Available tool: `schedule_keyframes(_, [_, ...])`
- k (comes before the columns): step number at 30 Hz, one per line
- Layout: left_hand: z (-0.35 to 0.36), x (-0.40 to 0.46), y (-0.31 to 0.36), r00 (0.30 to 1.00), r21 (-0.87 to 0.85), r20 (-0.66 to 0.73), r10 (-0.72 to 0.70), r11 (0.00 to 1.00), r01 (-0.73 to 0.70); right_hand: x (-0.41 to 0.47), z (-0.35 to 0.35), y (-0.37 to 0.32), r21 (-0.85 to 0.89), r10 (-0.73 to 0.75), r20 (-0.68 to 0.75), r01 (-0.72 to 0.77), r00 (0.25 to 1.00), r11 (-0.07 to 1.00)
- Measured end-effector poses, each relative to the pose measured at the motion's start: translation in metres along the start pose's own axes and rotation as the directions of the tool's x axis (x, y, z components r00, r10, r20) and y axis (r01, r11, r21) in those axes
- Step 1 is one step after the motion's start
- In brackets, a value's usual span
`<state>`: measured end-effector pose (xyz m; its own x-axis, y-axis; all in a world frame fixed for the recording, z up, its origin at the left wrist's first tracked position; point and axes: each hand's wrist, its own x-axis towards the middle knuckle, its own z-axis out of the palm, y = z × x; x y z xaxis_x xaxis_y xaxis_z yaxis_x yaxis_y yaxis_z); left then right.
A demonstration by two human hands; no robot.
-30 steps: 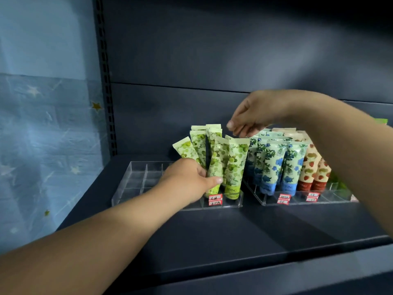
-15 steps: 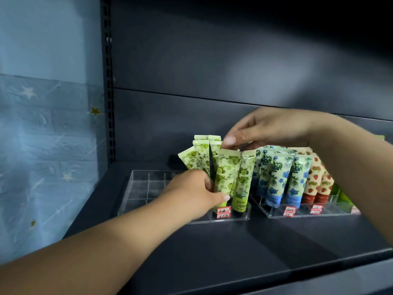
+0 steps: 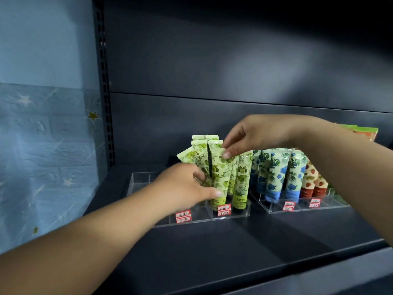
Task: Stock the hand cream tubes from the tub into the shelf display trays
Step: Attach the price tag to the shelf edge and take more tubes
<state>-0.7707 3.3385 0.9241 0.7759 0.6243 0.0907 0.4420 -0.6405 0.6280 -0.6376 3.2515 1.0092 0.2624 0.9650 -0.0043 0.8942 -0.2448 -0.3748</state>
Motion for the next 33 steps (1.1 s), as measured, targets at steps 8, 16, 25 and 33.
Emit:
schedule_keyframes(8, [-0.038,0.013,-0.025,0.980,-0.163,-0.176,-0.097,0.984,0.068,0.001,-0.004,-0.001,-0.009,0.019,-0.027,-0.019,0.999,1.000])
schedule_keyframes(16, [-0.036,0.050,-0.030,0.983,-0.201,-0.142,-0.120,0.976,0.090,-0.004,-0.025,0.004,0.163,0.096,-0.228,-0.059,0.969,0.985])
schedule_keyframes(25, [-0.025,0.067,-0.025,0.986,-0.485,-0.128,-0.110,0.874,0.035,-0.035,-0.020,0.015,0.187,0.114,-0.369,-0.046,0.922,0.981])
schedule_keyframes(33, [-0.021,0.073,-0.027,0.984,-0.578,-0.068,-0.164,0.810,0.096,-0.061,-0.014,0.018,0.216,0.119,-0.417,-0.029,0.901,0.976])
